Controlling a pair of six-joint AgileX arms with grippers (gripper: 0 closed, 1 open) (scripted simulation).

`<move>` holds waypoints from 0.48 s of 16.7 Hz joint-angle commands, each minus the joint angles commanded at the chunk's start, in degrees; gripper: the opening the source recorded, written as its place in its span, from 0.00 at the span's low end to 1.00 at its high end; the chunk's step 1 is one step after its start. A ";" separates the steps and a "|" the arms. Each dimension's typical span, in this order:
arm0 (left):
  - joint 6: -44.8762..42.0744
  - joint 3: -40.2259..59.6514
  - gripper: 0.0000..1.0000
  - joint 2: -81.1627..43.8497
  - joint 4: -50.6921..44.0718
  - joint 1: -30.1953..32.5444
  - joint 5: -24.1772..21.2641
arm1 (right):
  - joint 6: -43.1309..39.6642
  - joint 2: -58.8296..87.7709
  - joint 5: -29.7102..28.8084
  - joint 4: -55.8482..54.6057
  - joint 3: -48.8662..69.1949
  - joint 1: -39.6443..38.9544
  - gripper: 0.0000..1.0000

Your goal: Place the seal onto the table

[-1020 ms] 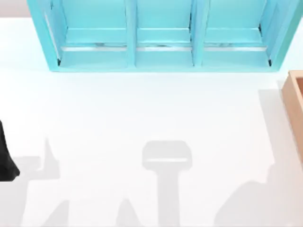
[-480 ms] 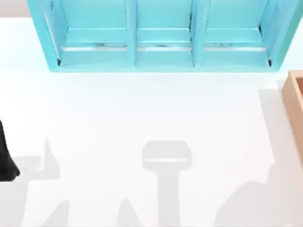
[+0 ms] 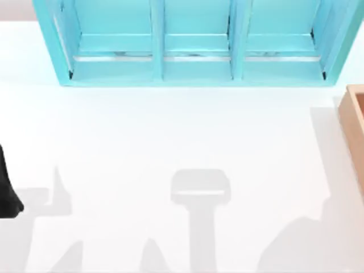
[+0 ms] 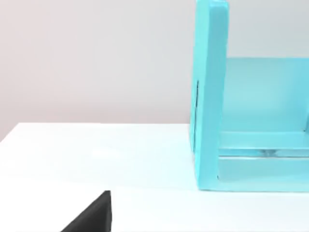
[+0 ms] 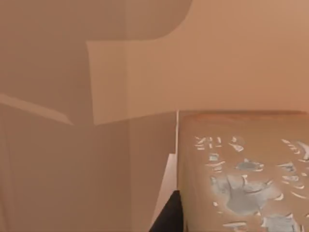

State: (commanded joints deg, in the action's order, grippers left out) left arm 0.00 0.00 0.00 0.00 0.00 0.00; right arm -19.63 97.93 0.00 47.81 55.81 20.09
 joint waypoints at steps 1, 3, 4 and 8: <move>0.00 0.00 1.00 0.00 0.00 0.00 0.00 | 0.00 0.00 0.00 0.00 0.00 0.00 0.00; 0.00 0.00 1.00 0.00 0.00 0.00 0.00 | 0.05 -0.12 -0.03 0.02 0.03 0.02 0.00; 0.00 0.00 1.00 0.00 0.00 0.00 0.00 | 0.16 -0.09 -0.07 0.13 0.12 -0.09 0.00; 0.00 0.00 1.00 0.00 0.00 0.00 0.00 | 5.98 0.12 -1.99 6.06 5.51 -4.89 0.00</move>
State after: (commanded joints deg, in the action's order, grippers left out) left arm 0.00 0.00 0.00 0.00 0.00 0.00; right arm -13.65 98.06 -2.00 53.87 61.32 15.21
